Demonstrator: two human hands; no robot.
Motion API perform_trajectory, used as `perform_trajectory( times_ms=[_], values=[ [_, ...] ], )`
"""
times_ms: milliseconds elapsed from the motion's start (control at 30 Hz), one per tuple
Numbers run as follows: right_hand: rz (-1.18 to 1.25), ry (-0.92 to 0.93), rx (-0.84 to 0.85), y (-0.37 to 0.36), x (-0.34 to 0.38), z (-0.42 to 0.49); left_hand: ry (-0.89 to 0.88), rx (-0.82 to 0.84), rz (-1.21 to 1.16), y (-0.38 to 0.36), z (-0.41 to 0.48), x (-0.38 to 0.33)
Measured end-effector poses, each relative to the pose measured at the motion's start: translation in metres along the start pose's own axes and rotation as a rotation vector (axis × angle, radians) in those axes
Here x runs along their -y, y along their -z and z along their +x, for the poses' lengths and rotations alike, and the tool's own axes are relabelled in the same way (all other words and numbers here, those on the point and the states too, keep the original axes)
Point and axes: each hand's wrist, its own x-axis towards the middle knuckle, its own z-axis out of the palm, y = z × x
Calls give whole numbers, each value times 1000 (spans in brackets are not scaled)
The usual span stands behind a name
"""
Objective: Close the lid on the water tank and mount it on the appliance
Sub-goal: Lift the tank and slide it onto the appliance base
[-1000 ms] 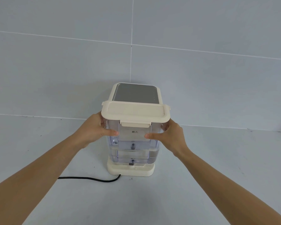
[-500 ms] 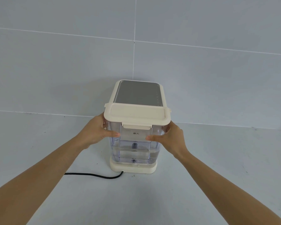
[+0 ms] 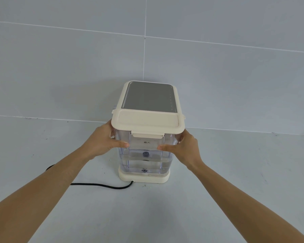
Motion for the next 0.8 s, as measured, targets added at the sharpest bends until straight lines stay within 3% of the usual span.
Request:
perform_trajectory(
  times_ms=[800],
  values=[
    [51,-57,18,-9,-1,-9,15,-47,2,-8,-2,8]
  ],
)
